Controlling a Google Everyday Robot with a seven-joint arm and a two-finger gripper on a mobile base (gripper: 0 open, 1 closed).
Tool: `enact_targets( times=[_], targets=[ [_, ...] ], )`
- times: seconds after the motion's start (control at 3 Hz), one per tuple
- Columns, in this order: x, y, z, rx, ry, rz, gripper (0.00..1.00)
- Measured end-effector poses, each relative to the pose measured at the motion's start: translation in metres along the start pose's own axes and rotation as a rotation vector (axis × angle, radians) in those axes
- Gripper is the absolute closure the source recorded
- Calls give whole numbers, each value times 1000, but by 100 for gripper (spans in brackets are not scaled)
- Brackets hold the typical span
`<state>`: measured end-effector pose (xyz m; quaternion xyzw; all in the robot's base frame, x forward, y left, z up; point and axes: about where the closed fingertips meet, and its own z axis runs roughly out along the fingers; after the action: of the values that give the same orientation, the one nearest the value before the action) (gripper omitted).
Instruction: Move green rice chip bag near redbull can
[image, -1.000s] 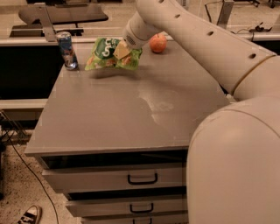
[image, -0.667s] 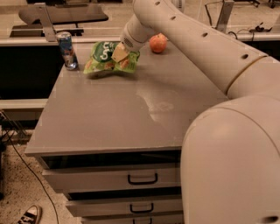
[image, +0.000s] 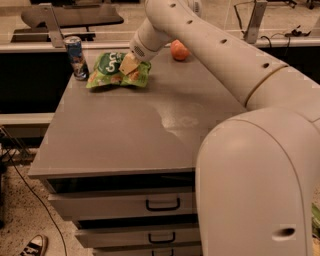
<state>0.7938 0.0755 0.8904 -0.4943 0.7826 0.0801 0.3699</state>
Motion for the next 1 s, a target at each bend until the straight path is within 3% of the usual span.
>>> enact_targets(
  times=[0.67, 1.0],
  targets=[
    [-7, 14, 16, -53, -3, -2, 17],
    [-7, 15, 20, -62, -1, 2, 0]
  ],
)
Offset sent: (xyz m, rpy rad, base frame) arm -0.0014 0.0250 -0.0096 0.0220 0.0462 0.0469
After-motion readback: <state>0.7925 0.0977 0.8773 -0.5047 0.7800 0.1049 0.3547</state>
